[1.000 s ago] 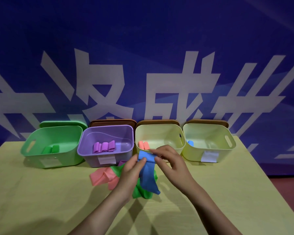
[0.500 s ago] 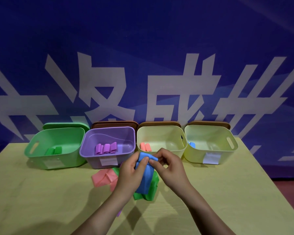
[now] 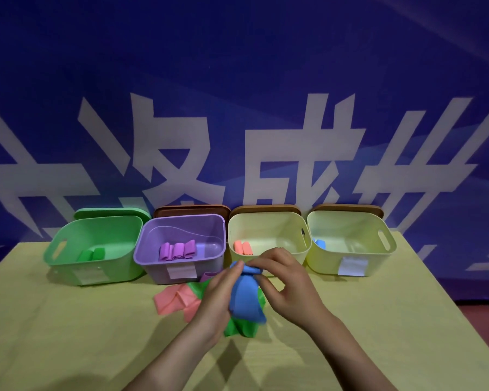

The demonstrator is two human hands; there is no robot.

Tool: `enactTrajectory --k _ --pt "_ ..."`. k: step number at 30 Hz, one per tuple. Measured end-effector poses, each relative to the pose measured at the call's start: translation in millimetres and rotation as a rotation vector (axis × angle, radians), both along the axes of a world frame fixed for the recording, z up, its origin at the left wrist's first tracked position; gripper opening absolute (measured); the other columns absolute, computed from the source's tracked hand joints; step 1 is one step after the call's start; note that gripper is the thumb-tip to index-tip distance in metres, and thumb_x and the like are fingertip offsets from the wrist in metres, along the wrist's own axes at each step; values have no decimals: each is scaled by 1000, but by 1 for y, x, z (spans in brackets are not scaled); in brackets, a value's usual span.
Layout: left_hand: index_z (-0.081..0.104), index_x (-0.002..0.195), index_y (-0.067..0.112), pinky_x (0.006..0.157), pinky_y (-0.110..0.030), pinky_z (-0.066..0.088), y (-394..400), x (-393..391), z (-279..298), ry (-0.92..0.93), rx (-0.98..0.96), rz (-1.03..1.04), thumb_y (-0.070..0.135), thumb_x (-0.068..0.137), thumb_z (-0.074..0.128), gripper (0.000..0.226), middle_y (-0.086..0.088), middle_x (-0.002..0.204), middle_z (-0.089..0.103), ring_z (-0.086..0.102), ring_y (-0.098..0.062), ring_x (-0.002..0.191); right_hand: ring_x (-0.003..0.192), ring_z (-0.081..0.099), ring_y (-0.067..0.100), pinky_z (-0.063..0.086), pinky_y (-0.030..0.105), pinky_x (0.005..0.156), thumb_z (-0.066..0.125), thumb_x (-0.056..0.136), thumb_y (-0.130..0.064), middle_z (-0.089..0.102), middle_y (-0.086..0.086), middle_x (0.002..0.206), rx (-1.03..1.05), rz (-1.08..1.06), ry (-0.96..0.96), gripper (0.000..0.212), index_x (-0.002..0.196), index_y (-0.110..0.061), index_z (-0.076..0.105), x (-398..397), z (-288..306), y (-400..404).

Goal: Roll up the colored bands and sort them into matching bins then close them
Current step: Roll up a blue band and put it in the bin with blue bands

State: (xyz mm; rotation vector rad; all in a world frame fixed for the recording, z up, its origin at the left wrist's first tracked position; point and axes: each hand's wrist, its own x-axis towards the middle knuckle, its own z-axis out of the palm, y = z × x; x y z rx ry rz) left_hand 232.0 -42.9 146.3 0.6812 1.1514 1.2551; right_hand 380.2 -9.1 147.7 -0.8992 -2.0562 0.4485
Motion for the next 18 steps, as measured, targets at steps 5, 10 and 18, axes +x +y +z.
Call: enactTrajectory --k 5,10,18 --pt "67 109 14 90 -53 48 -3 -4 -3 80 12 21 17 96 51 21 -14 107 70 64 -34 101 99 58 12 48 21 80 54 89 -30 58 -5 106 -287 49 151 35 120 -19 65 -2 4 -6" --pt "66 99 21 68 -32 49 -8 -4 -2 258 62 53 12 97 50 18 -3 93 70 64 -19 84 76 55 0 44 14 69 65 89 -13 62 -5 91 -573 -33 194 26 115 -12 66 -16 6 -3" --pt "60 92 19 67 -22 47 -27 -6 -1 370 101 114 11 96 53 12 -5 88 65 62 -11 76 62 47 5 36 14 60 63 78 -19 53 -5 68 -425 -36 270 9 72 -18 56 -32 -3 -23"
